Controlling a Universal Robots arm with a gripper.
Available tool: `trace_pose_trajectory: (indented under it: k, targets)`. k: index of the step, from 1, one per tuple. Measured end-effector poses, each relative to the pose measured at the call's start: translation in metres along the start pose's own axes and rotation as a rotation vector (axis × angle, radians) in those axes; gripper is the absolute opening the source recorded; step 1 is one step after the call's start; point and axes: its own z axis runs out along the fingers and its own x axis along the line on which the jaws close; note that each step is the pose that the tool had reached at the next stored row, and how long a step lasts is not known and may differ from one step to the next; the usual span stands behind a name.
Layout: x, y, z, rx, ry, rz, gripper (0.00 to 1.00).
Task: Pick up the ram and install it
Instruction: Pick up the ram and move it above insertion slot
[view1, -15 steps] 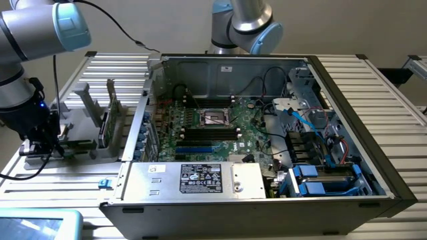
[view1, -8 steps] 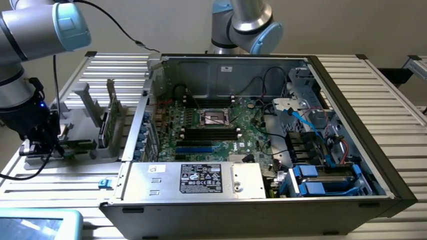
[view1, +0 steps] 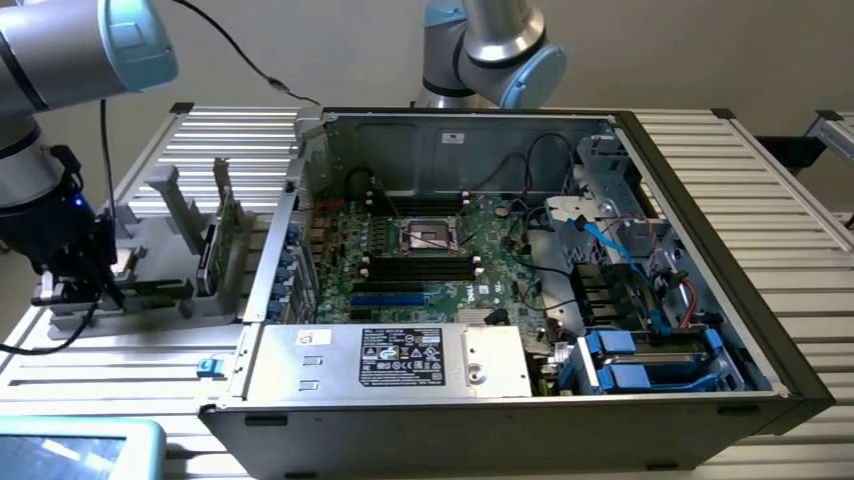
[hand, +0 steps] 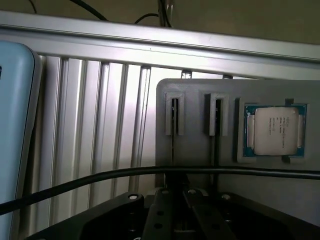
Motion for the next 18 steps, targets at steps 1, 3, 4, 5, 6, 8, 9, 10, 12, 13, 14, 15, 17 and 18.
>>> trace_pose_trajectory:
  k: [1, 3, 4, 5, 6, 8, 9, 10, 12, 13, 14, 15, 17, 18]
  targets:
    - [0.000, 0.0000, -0.0033, 0.0000, 0.0000, 0.000, 0.11]
    - [0.000, 0.0002, -0.0108, 0.0000, -0.0001, 0.000, 0.11]
    - [0.000, 0.0003, -0.0148, 0.0000, 0.0000, 0.000, 0.11]
    - [0.001, 0.0003, -0.0190, 0.0000, 0.0000, 0.000, 0.11]
    - [0.001, 0.0004, -0.0239, 0.0001, -0.0001, 0.000, 0.11]
    - [0.001, 0.0006, -0.0329, 0.0000, 0.0000, 0.000, 0.11]
    - [0.001, 0.0006, -0.0372, 0.0001, -0.0001, 0.000, 0.11]
    - [0.001, 0.0007, -0.0419, 0.0000, 0.0000, 0.000, 0.11]
    - [0.001, 0.0009, -0.0510, 0.0001, -0.0001, 0.000, 0.11]
    - [0.001, 0.0009, -0.0555, 0.0000, 0.0000, 0.000, 0.11]
    - [0.002, 0.0010, -0.0603, 0.0000, 0.0000, 0.000, 0.11]
    - [0.002, 0.0011, -0.0649, 0.0001, -0.0001, 0.000, 0.11]
    - [0.002, 0.0013, -0.0736, 0.0000, 0.0000, 0.000, 0.11]
    - [0.002, 0.0013, -0.0785, 0.0001, -0.0001, 0.000, 0.11]
